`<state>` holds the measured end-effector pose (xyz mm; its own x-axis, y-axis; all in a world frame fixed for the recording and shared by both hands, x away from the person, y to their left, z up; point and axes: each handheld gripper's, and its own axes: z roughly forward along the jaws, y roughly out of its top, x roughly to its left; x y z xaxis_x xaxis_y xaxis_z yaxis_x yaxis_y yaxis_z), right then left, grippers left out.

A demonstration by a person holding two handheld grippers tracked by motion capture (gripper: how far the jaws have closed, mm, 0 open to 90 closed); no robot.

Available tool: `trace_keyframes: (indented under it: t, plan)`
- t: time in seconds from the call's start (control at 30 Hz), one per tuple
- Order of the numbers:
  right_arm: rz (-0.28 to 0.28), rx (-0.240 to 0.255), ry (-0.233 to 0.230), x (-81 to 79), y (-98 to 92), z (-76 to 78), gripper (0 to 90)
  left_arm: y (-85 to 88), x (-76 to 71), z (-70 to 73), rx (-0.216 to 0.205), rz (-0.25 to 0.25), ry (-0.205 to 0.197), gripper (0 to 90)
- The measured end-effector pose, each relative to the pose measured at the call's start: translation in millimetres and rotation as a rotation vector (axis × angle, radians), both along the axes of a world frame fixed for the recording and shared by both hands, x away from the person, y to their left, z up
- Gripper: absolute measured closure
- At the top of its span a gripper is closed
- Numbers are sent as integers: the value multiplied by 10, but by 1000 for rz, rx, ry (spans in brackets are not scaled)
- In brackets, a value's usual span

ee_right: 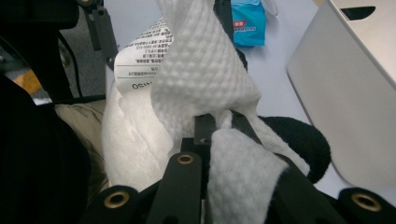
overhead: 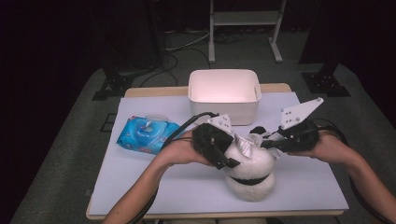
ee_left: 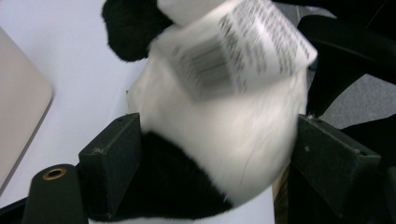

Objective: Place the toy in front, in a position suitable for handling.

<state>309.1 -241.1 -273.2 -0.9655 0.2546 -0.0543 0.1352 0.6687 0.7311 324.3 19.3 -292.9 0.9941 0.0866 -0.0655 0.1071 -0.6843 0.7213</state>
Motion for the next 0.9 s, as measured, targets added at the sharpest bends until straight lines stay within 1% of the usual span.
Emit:
trace_keyframes:
  t: [0.03, 0.1, 0.13, 0.17, 0.2, 0.23, 0.27, 0.3, 0.33, 0.37, 0.4, 0.43, 0.5, 0.53, 0.57, 0.63, 0.67, 0.8, 0.83, 0.9]
  plan:
    - [-4, 7, 5, -10, -20, -8, 829, 36, -2, -8, -6, 6, 0, 177]
    - [-4, 10, -3, -20, -52, -18, 829, 67, 2, -16, -7, 13, 0, 177]
    - [-10, 9, 2, -29, -63, -19, 829, 78, 3, -21, -5, 17, 0, 177]
    - [-9, 8, -2, -31, -71, -21, 829, 90, 0, -29, -2, 24, 2, 177]
    - [-14, 3, -6, -37, -78, -19, 829, 108, 5, -42, 15, 30, 2, 176]
    - [-22, -5, -9, -44, -89, -17, 829, 117, 8, -60, 22, 36, 5, 172]
    - [-23, -7, -12, -44, -98, -17, 829, 133, 19, -87, 38, 36, 11, 164]
    - [-27, -10, -9, -48, -114, -16, 829, 146, 23, -123, 36, 42, 19, 164]
    - [-27, -10, -9, -48, -114, -16, 829, 146, 23, -123, 36, 42, 19, 164]
    - [-36, -8, -9, -50, -150, -25, 828, 162, 34, -196, 36, 43, 35, 164]
    - [-35, -5, -10, -47, -161, -29, 828, 162, 34, -196, 36, 43, 35, 164]
    - [-41, -1, -7, -49, -174, -35, 829, 155, 40, -265, 37, 47, 46, 164]
    - [-44, -2, -8, -49, -187, -40, 829, 135, 38, -324, 33, 34, 62, 143]
    - [-44, -2, -8, -49, -187, -40, 829, 135, 38, -324, 33, 34, 62, 140]
    - [-47, 2, -4, -55, -195, -43, 828, 113, 39, -371, 26, 28, 75, 140]
    - [-46, 2, -4, -59, -201, -42, 828, 87, 48, -408, 19, 23, 91, 140]
    - [-46, 3, -7, -61, -202, -42, 828, 68, 52, -428, 24, 21, 97, 140]
    - [-34, 19, -9, -74, -195, -41, 827, -9, 55, -508, 13, 20, 116, 153]
    - [-31, 21, -14, -78, -184, -38, 827, -30, 68, -538, -12, 23, 131, 163]
    - [-32, 23, -24, -75, -183, -32, 826, -17, 86, -535, -39, 35, 145, 176]
